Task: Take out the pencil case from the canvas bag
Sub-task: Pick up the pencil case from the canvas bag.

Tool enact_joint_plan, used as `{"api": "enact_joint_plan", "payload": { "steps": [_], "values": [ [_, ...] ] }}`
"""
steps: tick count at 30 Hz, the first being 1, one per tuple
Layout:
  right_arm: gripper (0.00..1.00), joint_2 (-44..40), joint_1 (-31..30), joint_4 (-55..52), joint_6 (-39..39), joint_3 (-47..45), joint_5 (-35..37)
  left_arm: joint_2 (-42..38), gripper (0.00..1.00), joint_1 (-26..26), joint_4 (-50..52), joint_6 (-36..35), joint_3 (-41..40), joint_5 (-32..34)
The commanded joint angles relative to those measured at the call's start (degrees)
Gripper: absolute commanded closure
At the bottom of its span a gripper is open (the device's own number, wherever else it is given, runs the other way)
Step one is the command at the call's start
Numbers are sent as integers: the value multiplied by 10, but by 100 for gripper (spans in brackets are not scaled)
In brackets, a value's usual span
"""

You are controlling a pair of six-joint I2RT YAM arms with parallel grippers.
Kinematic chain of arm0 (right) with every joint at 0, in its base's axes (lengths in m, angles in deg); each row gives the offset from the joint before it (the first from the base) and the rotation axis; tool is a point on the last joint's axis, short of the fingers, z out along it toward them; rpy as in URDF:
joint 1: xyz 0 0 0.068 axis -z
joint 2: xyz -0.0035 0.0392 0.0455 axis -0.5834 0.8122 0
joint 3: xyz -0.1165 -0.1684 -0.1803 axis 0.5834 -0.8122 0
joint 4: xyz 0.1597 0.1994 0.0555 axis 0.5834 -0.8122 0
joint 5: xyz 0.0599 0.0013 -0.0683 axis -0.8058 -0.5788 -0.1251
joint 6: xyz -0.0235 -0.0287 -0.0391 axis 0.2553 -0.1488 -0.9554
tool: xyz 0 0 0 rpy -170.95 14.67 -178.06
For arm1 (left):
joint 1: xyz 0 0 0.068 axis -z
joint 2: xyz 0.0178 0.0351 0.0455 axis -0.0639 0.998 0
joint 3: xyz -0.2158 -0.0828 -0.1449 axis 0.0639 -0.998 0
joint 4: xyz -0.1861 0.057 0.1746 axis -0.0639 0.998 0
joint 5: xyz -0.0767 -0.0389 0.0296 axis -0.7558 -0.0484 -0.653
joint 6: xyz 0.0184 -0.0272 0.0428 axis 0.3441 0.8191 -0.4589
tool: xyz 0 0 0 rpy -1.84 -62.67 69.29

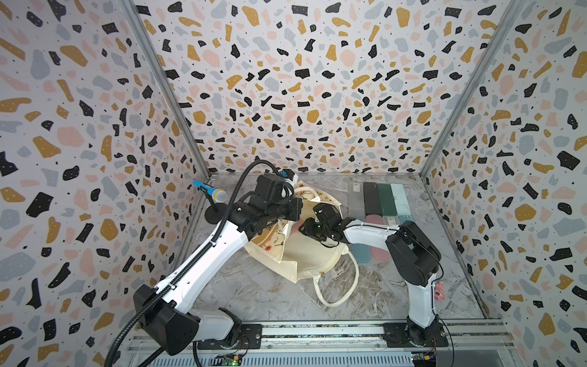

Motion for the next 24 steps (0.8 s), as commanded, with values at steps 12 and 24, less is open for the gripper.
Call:
{"api": "enact_joint_plan", "payload": {
  "steps": [12,24],
  "values": [
    [57,25,21,63,51,14,-38,-25,100,15,-72,8,15,-108],
    [57,29,20,144,54,10,-72,-15,100,30,-100,10,28,-181]
  ]
}}
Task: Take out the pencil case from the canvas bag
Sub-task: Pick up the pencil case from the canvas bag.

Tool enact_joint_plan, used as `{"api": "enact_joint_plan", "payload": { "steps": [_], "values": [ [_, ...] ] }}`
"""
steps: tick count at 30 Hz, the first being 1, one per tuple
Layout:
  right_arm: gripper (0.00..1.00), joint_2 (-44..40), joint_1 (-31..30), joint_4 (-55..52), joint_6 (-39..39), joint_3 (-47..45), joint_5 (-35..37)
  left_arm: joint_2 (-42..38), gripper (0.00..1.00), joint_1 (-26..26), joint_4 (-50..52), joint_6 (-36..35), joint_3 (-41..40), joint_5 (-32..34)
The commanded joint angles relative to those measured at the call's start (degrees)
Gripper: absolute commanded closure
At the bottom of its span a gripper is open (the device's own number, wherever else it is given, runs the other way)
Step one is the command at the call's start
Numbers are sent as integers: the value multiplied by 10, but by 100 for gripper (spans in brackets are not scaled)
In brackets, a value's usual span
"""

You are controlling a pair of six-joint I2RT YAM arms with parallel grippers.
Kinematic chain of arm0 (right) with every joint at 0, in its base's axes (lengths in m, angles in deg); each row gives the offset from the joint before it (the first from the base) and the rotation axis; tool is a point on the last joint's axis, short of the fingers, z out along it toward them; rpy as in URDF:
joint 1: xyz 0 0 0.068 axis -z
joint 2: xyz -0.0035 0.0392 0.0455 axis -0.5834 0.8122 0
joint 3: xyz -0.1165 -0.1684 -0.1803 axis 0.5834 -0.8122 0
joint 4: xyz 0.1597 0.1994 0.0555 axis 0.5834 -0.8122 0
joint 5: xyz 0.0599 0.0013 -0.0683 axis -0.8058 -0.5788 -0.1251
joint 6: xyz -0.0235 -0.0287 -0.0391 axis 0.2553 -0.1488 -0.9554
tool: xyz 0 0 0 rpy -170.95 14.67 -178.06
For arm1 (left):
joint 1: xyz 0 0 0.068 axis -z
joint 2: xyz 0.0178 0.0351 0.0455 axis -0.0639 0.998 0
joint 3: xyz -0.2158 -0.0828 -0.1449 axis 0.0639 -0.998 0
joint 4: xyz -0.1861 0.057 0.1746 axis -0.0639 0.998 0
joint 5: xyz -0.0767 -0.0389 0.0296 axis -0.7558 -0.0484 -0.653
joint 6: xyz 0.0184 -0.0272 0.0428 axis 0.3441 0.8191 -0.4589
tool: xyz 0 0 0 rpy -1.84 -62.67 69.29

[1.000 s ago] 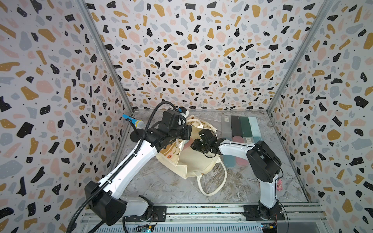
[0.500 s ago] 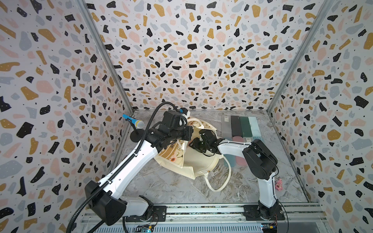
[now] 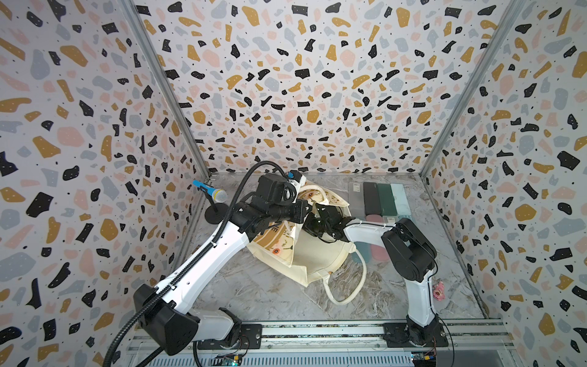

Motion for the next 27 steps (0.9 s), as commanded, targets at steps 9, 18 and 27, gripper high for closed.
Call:
{"api": "enact_joint_plan", "payload": {
  "steps": [9,18,27],
  "values": [
    [49,19,5,57,9,5,-17,-18,100,24,-88,5,25,-99],
    [63,-24,5,65,-4,-20,16,-30,100,23,-51,-9,21,-12],
    [72,-80,4,6,-51,-26,78,-32,100,23,-17,-13,19,72]
  ]
}}
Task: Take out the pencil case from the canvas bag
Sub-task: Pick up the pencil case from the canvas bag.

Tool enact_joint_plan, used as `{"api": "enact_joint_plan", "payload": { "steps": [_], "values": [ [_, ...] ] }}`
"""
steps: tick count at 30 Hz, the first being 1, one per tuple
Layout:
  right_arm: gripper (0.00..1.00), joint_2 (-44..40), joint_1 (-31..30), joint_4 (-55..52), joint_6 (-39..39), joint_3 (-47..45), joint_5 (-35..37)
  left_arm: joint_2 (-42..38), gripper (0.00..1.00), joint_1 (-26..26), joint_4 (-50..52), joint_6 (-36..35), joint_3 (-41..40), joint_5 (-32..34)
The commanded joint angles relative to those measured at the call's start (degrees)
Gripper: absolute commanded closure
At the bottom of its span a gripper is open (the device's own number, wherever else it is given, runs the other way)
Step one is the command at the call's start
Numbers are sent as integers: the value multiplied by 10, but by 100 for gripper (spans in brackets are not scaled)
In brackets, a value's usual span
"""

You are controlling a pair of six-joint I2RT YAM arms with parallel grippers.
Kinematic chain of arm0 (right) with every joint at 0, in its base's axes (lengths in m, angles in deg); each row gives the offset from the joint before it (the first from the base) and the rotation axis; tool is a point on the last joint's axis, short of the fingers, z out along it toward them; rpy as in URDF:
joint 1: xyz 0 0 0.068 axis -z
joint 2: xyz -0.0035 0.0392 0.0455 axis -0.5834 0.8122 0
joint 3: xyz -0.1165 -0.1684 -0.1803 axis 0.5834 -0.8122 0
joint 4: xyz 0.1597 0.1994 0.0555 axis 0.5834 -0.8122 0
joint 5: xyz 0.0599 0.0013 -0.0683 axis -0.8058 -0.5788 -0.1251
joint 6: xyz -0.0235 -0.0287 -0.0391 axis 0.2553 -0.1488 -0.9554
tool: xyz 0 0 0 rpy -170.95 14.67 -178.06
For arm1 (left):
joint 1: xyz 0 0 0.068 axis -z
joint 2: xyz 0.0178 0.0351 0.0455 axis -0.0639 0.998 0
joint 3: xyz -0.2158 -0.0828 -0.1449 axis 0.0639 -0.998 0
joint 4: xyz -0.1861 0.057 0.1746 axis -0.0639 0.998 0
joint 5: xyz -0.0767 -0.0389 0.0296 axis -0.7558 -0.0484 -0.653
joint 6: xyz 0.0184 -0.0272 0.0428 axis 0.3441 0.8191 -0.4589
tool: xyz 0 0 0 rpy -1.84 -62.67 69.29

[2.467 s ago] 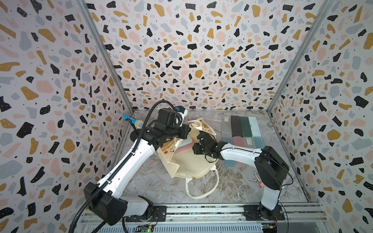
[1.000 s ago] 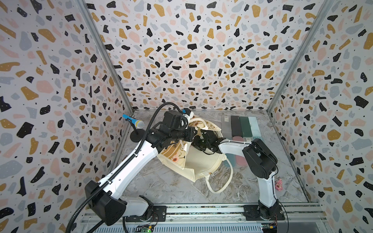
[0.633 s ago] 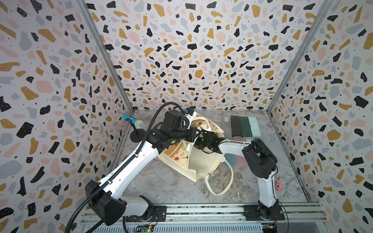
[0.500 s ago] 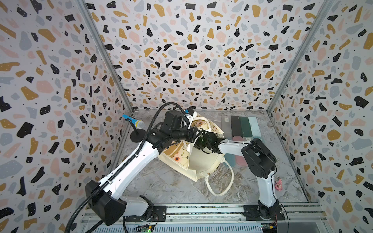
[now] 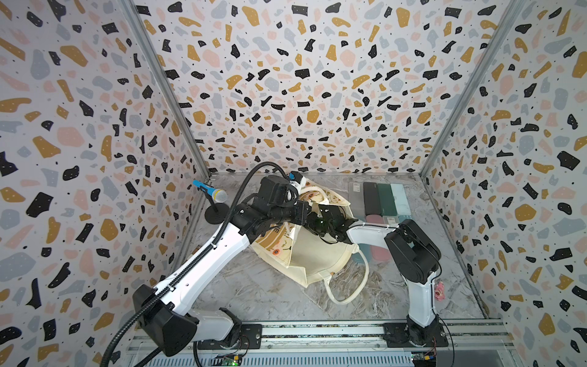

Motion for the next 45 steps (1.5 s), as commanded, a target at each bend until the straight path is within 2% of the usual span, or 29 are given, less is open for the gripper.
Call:
{"api": "enact_joint_plan", "payload": {
  "steps": [1,13,18,23,28,37,45],
  "values": [
    [73,-51,1,-23,-37,9,41,-26,100,8,-25,-11,20,18],
    [76,-119,-33,-104,-137,24,167,-25,100,8,-16,-30,9,81],
    [76,-147,-44,-124,-152,16,202,-30,100,8,-15,-33,6,98],
    [74,-126,-44,-134,-147,20,174,-32,100,8,-26,-33,5,83],
    [65,-88,-45,-184,-127,59,156,-32,100,8,-26,-31,6,73],
    [63,-78,-53,-177,-66,4,137,-35,100,8,-26,-28,5,77],
    [58,-55,-52,-169,-49,11,106,-37,100,8,-28,-21,5,64]
  ]
}}
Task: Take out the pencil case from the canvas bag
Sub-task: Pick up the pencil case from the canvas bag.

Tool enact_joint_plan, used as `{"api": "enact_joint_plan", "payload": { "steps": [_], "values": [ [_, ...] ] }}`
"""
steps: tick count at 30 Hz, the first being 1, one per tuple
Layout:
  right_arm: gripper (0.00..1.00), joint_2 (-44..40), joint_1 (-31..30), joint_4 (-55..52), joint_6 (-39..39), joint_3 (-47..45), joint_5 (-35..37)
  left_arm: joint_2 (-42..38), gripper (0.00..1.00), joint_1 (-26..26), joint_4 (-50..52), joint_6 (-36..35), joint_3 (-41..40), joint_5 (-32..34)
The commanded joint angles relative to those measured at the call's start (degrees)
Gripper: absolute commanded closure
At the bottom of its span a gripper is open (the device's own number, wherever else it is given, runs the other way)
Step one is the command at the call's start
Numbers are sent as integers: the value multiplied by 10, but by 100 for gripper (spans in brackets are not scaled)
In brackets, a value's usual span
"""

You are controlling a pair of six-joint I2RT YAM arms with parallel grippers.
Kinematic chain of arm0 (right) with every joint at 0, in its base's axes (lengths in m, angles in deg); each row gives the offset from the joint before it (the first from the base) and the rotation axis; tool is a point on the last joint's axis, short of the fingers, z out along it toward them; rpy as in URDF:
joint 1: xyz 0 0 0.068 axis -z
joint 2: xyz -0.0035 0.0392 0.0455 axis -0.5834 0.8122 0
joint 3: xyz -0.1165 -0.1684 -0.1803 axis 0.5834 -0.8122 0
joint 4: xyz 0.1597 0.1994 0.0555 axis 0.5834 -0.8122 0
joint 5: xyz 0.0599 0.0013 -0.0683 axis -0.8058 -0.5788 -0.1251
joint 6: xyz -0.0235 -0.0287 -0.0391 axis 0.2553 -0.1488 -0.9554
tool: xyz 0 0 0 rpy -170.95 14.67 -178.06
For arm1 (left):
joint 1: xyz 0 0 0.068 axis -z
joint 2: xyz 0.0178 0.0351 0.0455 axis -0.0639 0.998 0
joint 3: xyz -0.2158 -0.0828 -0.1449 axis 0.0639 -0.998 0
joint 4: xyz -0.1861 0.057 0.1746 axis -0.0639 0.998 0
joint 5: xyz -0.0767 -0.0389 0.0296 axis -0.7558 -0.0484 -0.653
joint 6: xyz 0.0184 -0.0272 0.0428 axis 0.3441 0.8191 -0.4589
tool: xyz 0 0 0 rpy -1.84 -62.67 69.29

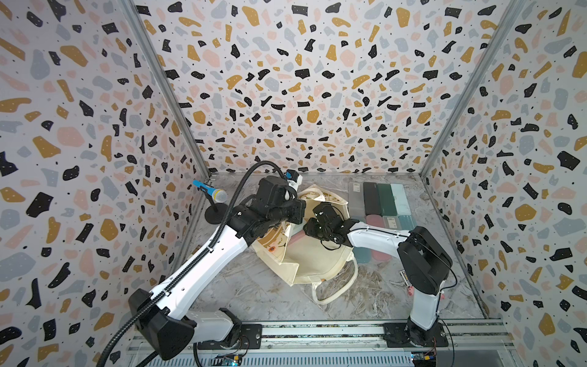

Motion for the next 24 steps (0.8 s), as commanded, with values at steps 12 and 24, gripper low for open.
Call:
{"api": "enact_joint_plan", "payload": {
  "steps": [12,24],
  "values": [
    [41,-59,-25,4,75,-59,1,-19,100,2,-37,8,1,0],
    [39,9,-10,43,135,-46,-40,-19,100,2,-52,3,-1,-37]
  ]
}}
